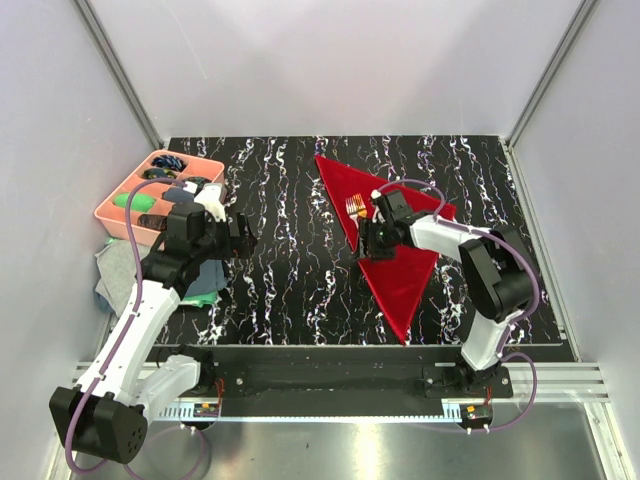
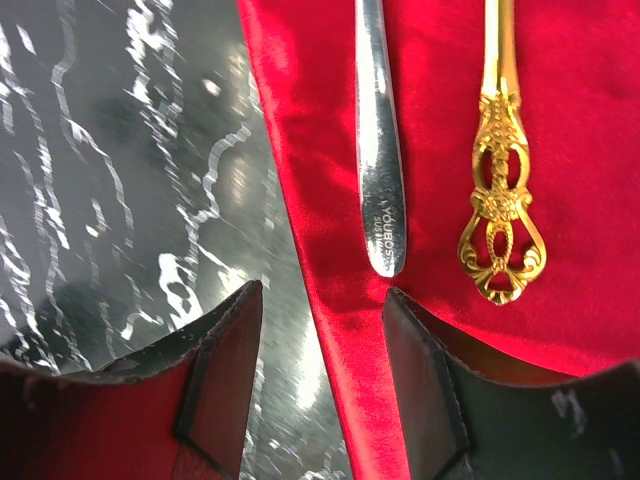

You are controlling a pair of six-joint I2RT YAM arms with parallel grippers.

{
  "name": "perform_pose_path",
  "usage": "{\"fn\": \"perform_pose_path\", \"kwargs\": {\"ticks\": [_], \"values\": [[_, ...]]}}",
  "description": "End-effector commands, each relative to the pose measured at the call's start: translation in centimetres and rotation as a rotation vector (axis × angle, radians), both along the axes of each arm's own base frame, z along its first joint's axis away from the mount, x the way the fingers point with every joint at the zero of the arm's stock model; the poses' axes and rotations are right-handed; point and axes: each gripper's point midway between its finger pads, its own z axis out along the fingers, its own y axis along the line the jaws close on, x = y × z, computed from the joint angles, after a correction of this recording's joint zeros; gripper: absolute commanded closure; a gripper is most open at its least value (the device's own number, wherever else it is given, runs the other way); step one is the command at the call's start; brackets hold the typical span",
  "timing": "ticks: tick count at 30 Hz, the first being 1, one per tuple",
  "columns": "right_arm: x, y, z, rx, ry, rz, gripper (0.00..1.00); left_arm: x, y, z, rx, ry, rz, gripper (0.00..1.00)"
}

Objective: Fold the napkin, place the utensils inside, and roll it up
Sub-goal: Fold the napkin

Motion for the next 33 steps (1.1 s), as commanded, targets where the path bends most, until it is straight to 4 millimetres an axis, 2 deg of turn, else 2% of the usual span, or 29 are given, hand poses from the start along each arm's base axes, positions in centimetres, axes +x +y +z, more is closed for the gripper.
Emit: {"fn": "perform_pose_path", "kwargs": {"ticks": [1,8,17,20,23,26,30,31,32,33], "values": [[-1.3,0.2,-3.7,-0.066,0.086,-0.025,0.39,0.2,-0.5,0.6,-0.022,-0.029,-0.024,0.01],[0.1,1.5,-5.1,-0.066,0.100,-0.035,0.39,0.2,-0.5,0.5,-0.022,-0.026,-0.024,0.01],[2.9,3.6,-4.8,-0.032,0.071,-0.028,0.39,0.3,-0.3,0.5,-0.014,-0.028,-0.018,0.01],[4.0,4.6,-3.4,-0.012,0.036,-0.009,0.39,0.3,-0.3,0.5,-0.013,-0.028,-0.015,0.01],[4.9,5.9,-0.8,0.004,-0.033,0.054,0.39,0.3,-0.1,0.4,-0.007,-0.027,-0.010,0.01],[4.5,7.1,1.9,-0.003,-0.096,0.131,0.39,0.5,0.1,0.0,0.005,-0.015,0.000,0.01],[2.4,8.5,4.6,-0.015,-0.152,0.210,0.39,0.6,0.1,-0.3,0.010,-0.007,0.002,0.01],[1.4,9.0,5.9,-0.014,-0.175,0.232,0.39,0.6,0.2,-0.3,0.011,-0.008,0.003,0.01],[0.5,9.0,5.8,-0.025,-0.171,0.244,0.39,0.6,0.2,-0.3,0.013,-0.008,0.007,0.01],[-0.3,9.1,7.0,-0.021,-0.193,0.254,0.39,0.6,0.2,-0.4,0.014,-0.005,0.005,0.01]]}}
